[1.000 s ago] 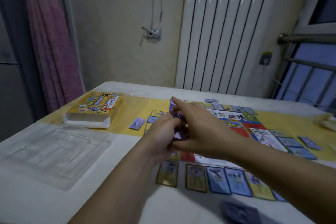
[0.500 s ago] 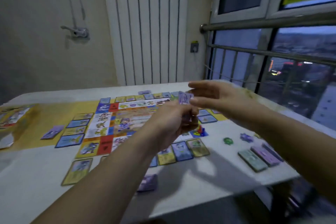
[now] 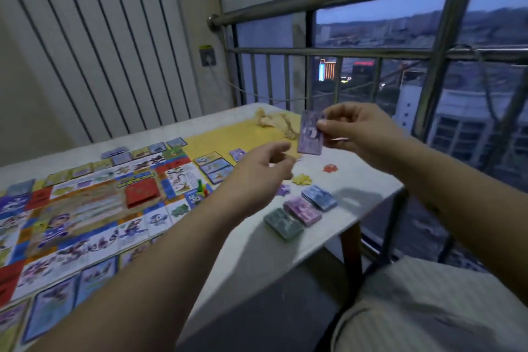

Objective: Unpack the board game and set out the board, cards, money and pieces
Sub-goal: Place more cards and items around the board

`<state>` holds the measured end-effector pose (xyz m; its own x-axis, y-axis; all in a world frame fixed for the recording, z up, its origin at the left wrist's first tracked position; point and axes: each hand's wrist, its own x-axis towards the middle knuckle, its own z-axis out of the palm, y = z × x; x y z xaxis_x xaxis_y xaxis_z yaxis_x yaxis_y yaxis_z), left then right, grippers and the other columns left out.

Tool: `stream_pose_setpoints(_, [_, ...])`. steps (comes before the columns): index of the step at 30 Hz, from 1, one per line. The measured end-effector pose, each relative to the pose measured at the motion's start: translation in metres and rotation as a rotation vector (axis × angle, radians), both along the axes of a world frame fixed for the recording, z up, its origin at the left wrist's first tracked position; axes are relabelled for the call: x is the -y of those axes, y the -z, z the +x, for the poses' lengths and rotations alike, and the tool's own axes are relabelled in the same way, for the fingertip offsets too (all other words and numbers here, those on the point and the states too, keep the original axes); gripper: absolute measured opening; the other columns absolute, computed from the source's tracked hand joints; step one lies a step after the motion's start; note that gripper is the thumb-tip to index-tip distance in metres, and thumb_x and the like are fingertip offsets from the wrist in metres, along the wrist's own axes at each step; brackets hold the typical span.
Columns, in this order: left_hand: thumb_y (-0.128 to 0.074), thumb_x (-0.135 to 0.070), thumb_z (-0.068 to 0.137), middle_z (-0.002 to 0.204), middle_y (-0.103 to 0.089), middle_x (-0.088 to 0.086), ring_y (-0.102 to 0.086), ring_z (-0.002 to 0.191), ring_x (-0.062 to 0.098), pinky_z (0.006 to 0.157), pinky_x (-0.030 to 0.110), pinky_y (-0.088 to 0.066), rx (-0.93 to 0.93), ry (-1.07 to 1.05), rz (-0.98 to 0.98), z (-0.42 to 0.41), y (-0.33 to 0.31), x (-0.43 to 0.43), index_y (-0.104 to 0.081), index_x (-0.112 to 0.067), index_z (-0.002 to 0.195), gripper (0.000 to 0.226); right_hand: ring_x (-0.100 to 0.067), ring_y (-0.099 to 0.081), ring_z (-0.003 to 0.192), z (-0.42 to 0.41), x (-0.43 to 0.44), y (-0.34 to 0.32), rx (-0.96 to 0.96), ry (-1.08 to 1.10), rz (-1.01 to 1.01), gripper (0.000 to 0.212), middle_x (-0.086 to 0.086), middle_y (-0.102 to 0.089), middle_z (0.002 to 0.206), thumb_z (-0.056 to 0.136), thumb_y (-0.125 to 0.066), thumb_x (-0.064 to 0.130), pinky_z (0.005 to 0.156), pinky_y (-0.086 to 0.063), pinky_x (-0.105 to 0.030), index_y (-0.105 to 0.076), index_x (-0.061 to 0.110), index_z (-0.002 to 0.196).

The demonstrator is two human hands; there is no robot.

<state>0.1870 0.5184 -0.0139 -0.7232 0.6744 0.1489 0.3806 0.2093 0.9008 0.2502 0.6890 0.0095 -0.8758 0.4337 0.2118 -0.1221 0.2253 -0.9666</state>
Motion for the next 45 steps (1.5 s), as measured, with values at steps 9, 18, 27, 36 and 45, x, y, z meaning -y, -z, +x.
stream_pose_setpoints(9, [-0.051, -0.01, 0.094, 0.098, -0.064, -0.008, -0.061, 0.089, 0.009, 0.072, 0.022, -0.039, -0.35, -0.205, -0.294, -0.05, 0.037, 0.017, -0.062, -0.022, 0.118, 0.029, -0.017, -0.061, 0.081, -0.021, -0.061, 0.041, 0.727, -0.029, 0.708, 0.014, -0.009, -0.067, 0.095, 0.085, -0.069, 0.015, 0.079, -0.056, -0.028, -0.07, 0.009, 0.097])
stream_pose_setpoints(18, [-0.061, -0.027, 0.09, 0.117, -0.063, -0.005, -0.057, 0.092, 0.007, 0.081, 0.02, -0.043, -0.477, -0.013, -0.723, -0.077, 0.036, 0.011, -0.06, -0.02, 0.125, 0.035, -0.014, -0.051, 0.092, -0.031, -0.054, 0.056, 0.739, 0.059, 1.087, 0.035, 0.0, -0.06, 0.112, 0.082, -0.071, 0.026, 0.08, -0.042, -0.026, -0.061, 0.021, 0.114])
stream_pose_setpoints(27, [-0.073, -0.03, 0.08, 0.108, -0.067, -0.007, -0.06, 0.093, 0.01, 0.076, 0.02, -0.044, -0.456, 0.108, -0.951, -0.089, 0.027, -0.005, -0.066, -0.021, 0.115, 0.036, -0.005, -0.055, 0.08, -0.064, 0.034, 0.027, 0.481, -0.342, 1.141, 0.03, 0.004, -0.067, 0.108, 0.088, -0.065, 0.022, 0.069, -0.042, -0.018, -0.065, 0.017, 0.117])
stream_pose_setpoints(36, [-0.07, -0.041, 0.08, 0.107, -0.067, -0.006, -0.059, 0.091, 0.013, 0.082, 0.026, -0.045, -0.409, 0.182, -1.052, -0.102, 0.024, -0.008, -0.068, -0.026, 0.114, 0.037, -0.018, -0.061, 0.084, -0.143, 0.033, 0.04, 0.719, -0.41, 1.117, 0.02, -0.005, -0.07, 0.097, 0.08, -0.074, 0.023, 0.067, -0.046, -0.026, -0.071, 0.012, 0.097])
stream_pose_setpoints(45, [-0.069, -0.026, 0.083, 0.089, -0.059, 0.003, -0.051, 0.075, 0.017, 0.054, 0.021, -0.037, -0.458, 0.143, -0.921, -0.1, 0.03, -0.004, -0.065, -0.014, 0.102, 0.024, -0.016, -0.042, 0.069, -0.158, 0.039, 0.047, 0.862, -0.409, 1.273, 0.045, -0.006, -0.053, 0.08, 0.082, -0.069, 0.031, 0.052, -0.031, -0.023, -0.064, 0.001, 0.115])
